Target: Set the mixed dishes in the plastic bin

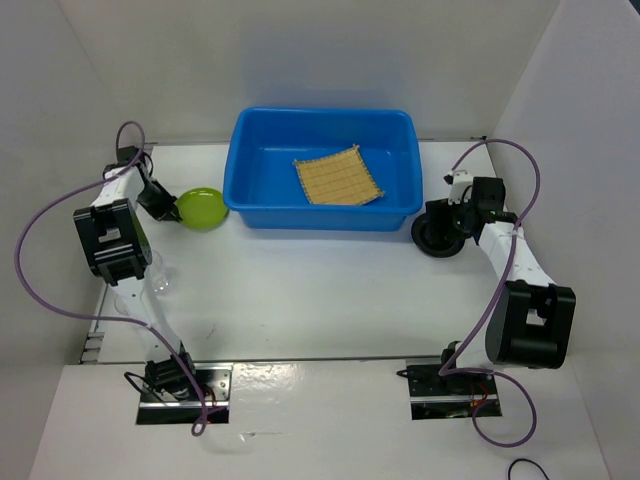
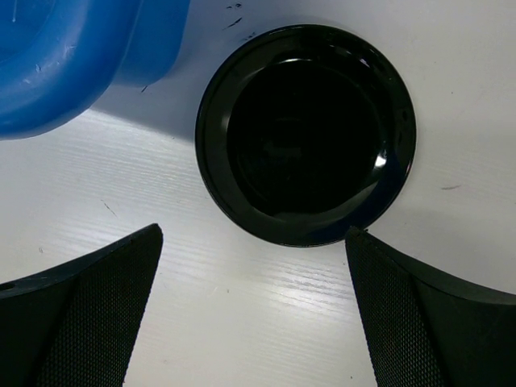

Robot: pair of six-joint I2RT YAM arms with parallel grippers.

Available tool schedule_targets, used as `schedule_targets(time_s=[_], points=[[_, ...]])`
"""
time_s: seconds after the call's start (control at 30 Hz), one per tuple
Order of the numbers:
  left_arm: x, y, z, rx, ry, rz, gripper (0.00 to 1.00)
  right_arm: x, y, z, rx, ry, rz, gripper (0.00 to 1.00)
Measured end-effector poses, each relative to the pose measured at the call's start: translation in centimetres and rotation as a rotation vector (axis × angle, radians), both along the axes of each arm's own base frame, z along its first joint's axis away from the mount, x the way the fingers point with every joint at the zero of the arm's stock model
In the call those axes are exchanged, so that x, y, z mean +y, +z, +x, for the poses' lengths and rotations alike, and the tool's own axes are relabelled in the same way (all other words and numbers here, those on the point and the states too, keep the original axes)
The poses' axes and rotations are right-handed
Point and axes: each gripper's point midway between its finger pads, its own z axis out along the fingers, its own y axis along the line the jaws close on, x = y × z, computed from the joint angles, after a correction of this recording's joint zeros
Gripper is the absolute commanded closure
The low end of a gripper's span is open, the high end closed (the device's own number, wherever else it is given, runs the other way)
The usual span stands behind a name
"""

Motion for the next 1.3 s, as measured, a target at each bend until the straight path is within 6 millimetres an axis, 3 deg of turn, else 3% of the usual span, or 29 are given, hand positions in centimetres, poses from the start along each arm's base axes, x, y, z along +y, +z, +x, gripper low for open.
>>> schedule_targets(time_s=[0.13,0.37,0.47,0.57,0.67,0.73,0.97,1.07,1.13,1.2,1.3], points=[[0.5,4.1,-1.1,-0.052,0.068,0.066,1.00,-0.2,-0.1,0.0,0.002,-0.006,0.000,0.02],[4.6,16.5,-2.4,-0.319,0.246,0.145,1.00,-0.5,0.2,0.1,-0.004,-0.006,-0.006,0.02],[6.0,19.7,-2.7,-0.388,0.308,0.140,1.00,-0.5,0.0,0.1,0.002,-0.002,-0.007,0.02],[4.8,22.1,-1.7,-0.451,0.306,0.077,1.00,-0.5,-0.2,0.1,0.009,-0.001,-0.006,0.02],[1.1,24.3,-0.1,-0.512,0.258,-0.017,1.00,-0.5,-0.2,0.1,0.010,0.000,-0.005,0.02],[-2.8,26.2,1.3,-0.561,0.188,-0.082,1.00,-0.5,-0.2,0.1,0.010,0.000,-0.005,0.02],[-21.6,37.1,6.4,-0.820,-0.224,-0.293,1.00,-0.9,-0.2,0.0,0.010,-0.011,-0.004,0.02],[-28.7,38.9,7.7,-0.885,-0.379,-0.375,1.00,-1.1,-0.2,0.0,0.009,-0.018,-0.005,0.02],[-32.5,37.7,8.6,-0.902,-0.463,-0.430,1.00,-1.2,-0.1,0.0,0.008,-0.021,-0.004,0.02],[-34.8,33.7,9.2,-0.808,-0.494,-0.464,1.00,-1.3,-0.1,0.1,0.006,-0.024,-0.002,0.02],[-37.3,26.1,10.7,-0.655,-0.502,-0.481,1.00,-1.5,-0.1,0.0,0.006,-0.028,0.001,0.02]])
